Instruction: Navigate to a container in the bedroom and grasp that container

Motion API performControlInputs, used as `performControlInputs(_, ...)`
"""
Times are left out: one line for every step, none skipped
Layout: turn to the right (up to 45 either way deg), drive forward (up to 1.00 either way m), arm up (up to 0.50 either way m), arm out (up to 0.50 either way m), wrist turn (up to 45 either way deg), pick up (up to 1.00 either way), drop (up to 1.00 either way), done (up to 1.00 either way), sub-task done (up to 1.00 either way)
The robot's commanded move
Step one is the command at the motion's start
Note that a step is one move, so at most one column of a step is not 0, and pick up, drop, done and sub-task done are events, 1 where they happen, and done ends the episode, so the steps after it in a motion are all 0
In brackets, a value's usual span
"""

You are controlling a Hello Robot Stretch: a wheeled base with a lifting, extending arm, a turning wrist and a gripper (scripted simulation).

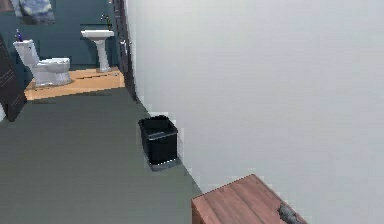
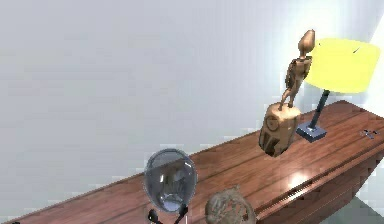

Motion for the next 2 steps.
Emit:
performControlInputs(0.0, 0.0, 0.0, 0.0, 0.0, 1.0, 0.0, 0.0, 0.0)
performControlInputs(0.0, 0.0, 0.1, 0.0, 0.0, 0.0, 0.0, 0.0, 0.0)
